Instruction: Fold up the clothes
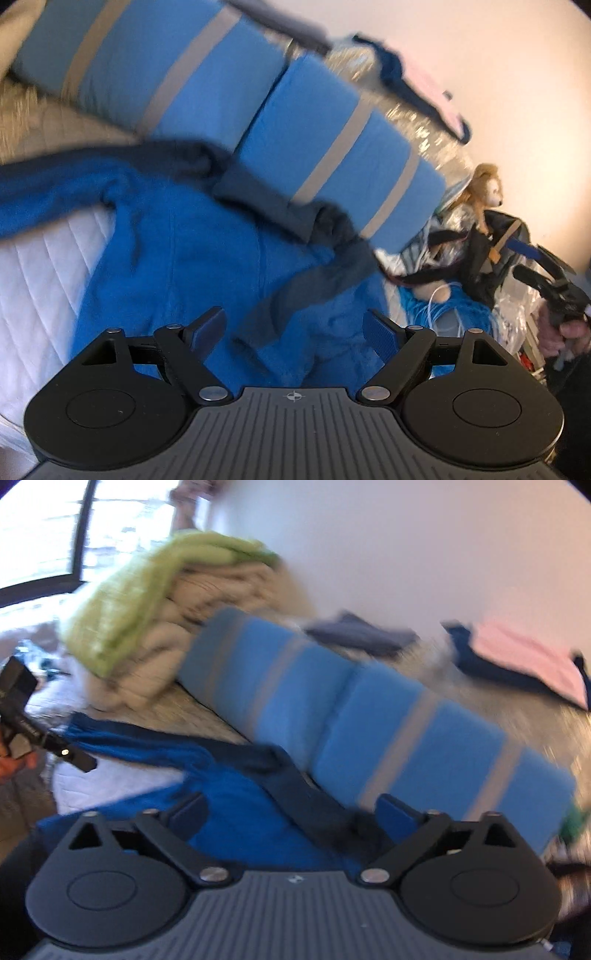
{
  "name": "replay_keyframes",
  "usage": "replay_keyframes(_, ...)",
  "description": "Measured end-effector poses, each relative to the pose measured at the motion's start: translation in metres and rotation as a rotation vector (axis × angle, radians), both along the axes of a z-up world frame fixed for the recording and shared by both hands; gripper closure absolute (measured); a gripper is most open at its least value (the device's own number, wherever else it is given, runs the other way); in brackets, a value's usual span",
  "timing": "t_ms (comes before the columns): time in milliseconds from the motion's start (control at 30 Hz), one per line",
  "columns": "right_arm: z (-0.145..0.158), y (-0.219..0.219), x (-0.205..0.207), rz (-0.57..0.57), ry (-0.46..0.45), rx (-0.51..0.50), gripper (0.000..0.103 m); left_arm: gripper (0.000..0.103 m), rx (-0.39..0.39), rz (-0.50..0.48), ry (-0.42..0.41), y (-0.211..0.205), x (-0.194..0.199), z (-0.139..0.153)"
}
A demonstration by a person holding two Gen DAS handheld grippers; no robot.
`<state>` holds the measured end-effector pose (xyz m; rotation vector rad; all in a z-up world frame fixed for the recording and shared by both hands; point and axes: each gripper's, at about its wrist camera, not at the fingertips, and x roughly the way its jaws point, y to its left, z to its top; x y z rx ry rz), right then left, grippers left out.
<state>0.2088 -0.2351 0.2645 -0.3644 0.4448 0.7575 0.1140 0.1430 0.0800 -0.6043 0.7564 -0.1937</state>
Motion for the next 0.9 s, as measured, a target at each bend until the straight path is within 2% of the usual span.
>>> replay_keyframes(200, -0.072, -0.02, 0.0, -0.075, 0.105, -0.016, 0.0, 0.022, -0.06, -0.02, 0.111, -0.02, 0.03, -0.068)
replay_keyframes(300, -0.116, -0.012, -0.002, -0.06, 0.166, -0.026, 0.0, 0.022, -0.126, -0.003, 0.127, -0.021, 0.04, -0.091)
replay_keyframes(433, -0.153, 0.004, -0.009, -0.045, 0.228, -0.038, 0.0, 0.024, -0.206, 0.057, 0.155, -0.018, 0.051, -0.12)
replay_keyframes(600, -0.182, 0.019, -0.014, -0.003, 0.299, -0.075, 0.0, 0.025, -0.395, 0.107, 0.173, -0.012, 0.058, -0.155)
replay_keyframes(700, -0.193, 0.025, -0.018, 0.011, 0.308, -0.106, 0.0, 0.046, -0.466, 0.125, 0.181, -0.013, 0.064, -0.171)
replay_keyframes(767, -0.199, 0.027, -0.019, 0.015, 0.327, -0.102, 0.0, 0.076, -0.505, 0.135, 0.195, -0.014, 0.068, -0.18)
replay_keyframes(833, -0.203, 0.032, -0.023, 0.029, 0.321, -0.116, 0.0, 0.091, -0.519, 0.158, 0.208, -0.016, 0.07, -0.187)
replay_keyframes(900, -0.208, 0.037, -0.027, 0.043, 0.314, -0.131, 0.0, 0.094, -0.531, 0.188, 0.223, -0.016, 0.069, -0.194)
